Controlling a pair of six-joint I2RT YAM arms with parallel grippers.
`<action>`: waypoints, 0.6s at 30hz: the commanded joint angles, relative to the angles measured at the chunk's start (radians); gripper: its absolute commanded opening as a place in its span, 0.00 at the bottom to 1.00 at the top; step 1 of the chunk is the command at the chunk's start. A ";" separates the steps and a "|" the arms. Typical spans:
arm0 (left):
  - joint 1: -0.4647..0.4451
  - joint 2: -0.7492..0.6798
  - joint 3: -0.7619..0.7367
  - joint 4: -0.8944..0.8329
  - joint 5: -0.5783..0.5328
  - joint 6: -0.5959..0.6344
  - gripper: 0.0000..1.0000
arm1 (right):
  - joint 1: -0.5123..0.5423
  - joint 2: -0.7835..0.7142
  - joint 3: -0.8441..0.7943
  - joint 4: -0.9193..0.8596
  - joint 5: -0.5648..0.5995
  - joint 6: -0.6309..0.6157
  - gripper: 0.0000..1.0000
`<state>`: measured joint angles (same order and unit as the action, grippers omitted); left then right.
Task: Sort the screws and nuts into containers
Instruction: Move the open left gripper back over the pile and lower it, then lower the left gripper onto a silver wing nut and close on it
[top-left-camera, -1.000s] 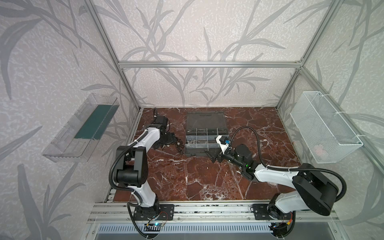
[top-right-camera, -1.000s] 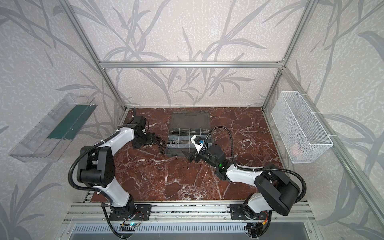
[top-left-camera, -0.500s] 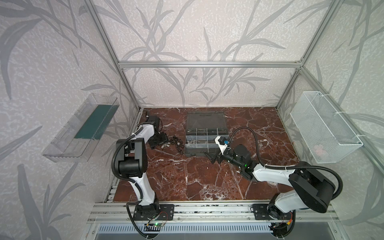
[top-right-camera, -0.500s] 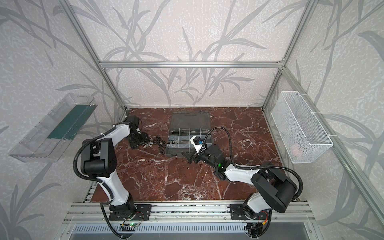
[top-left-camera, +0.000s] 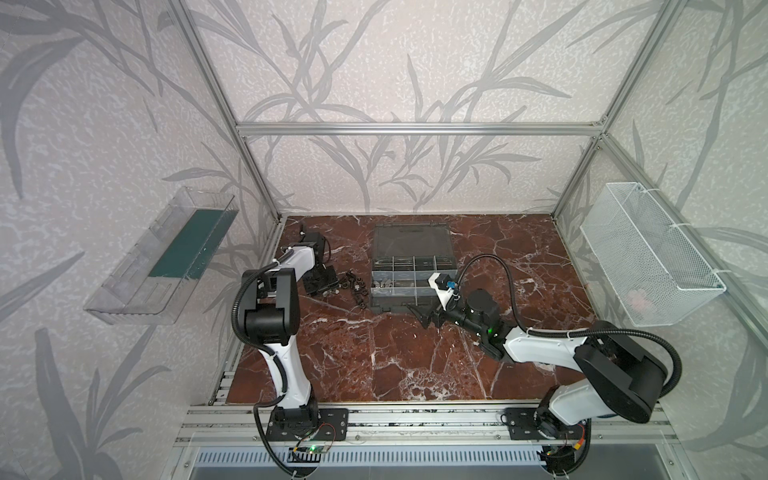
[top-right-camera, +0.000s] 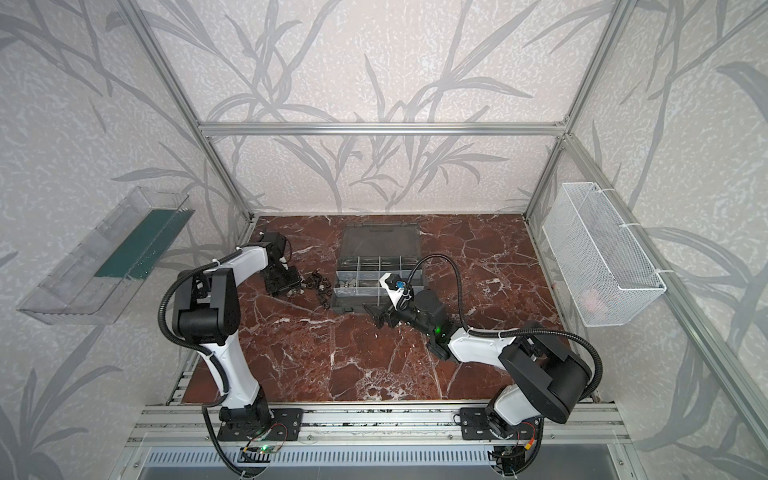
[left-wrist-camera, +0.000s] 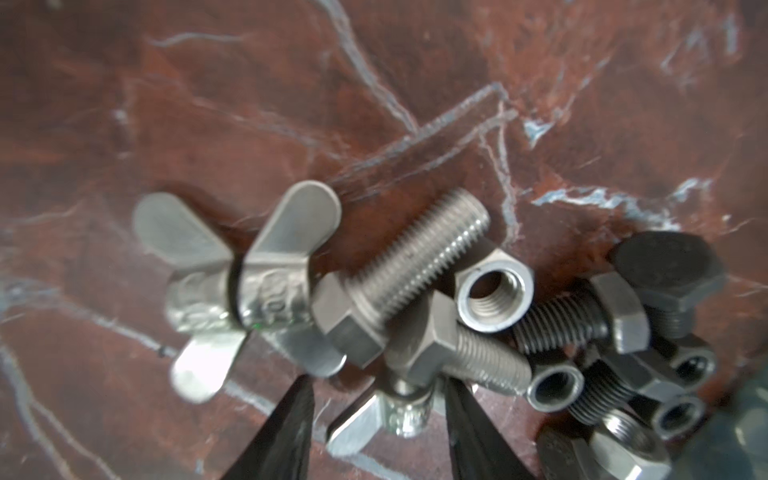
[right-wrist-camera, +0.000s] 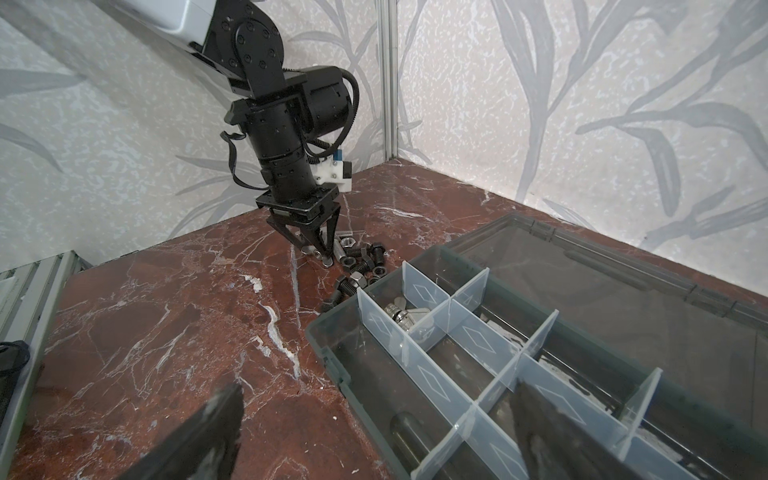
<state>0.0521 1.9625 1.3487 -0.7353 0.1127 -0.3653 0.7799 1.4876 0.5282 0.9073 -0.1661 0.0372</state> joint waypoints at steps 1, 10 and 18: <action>-0.007 0.021 0.032 -0.037 -0.017 0.016 0.48 | 0.007 0.000 0.027 0.016 0.004 0.007 0.99; -0.074 0.024 0.056 -0.084 -0.037 0.038 0.38 | 0.006 0.013 0.033 0.012 0.004 0.007 0.99; -0.109 0.042 0.083 -0.119 -0.025 0.052 0.38 | 0.006 0.016 0.035 0.011 0.005 0.011 0.99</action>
<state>-0.0563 1.9915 1.4094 -0.8021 0.0887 -0.3313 0.7799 1.5002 0.5373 0.9070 -0.1658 0.0383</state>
